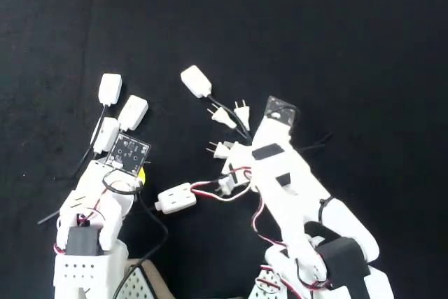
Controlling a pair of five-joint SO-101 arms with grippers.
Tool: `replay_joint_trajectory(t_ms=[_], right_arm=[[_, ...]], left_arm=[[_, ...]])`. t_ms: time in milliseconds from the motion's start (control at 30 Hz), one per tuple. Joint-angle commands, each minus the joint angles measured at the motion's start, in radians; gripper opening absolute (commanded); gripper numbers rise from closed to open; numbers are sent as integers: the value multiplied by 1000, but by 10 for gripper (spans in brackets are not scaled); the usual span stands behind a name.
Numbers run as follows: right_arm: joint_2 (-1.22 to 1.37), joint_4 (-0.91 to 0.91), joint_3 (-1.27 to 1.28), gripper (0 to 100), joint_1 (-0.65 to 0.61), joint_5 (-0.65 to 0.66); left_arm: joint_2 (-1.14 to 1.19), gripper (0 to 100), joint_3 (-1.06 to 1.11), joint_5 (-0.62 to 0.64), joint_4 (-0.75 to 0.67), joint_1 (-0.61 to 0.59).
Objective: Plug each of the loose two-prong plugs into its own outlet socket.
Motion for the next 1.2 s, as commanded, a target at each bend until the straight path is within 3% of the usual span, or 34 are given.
replay_joint_trajectory(t_ms=[0,167,467,633,933,1167], right_arm=[[18,15,-18,13,2,114],[18,15,-15,13,0,269],[18,14,13,13,-8,292],[18,14,19,13,-8,391],[18,29,19,13,-5,396],[-2,221,-81,12,2,404]], left_arm=[[-2,173,19,-5,11,4],[-2,173,19,-5,11,4],[-2,173,19,-5,11,4],[-2,173,19,-5,11,4],[-2,173,19,-5,11,4],[-2,173,19,-5,11,5]])
